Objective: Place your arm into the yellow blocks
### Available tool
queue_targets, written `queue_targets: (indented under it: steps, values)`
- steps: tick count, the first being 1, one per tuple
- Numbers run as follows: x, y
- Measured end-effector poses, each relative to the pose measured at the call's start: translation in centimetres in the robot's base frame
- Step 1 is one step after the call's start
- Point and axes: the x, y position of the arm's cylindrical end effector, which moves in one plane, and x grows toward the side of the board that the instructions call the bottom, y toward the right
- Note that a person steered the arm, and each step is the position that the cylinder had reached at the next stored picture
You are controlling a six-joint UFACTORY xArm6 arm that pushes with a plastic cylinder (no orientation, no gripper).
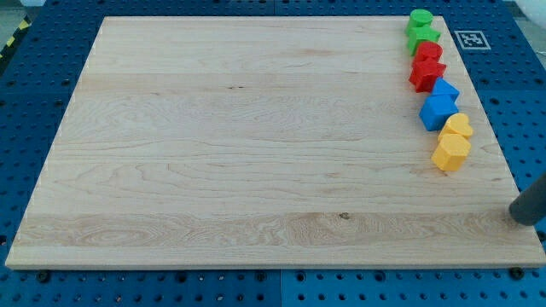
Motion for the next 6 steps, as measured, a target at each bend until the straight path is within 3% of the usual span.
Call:
queue_targets:
  steps: [4,6]
  values:
    - [-0.5,0.3]
    - [-5.2,0.3]
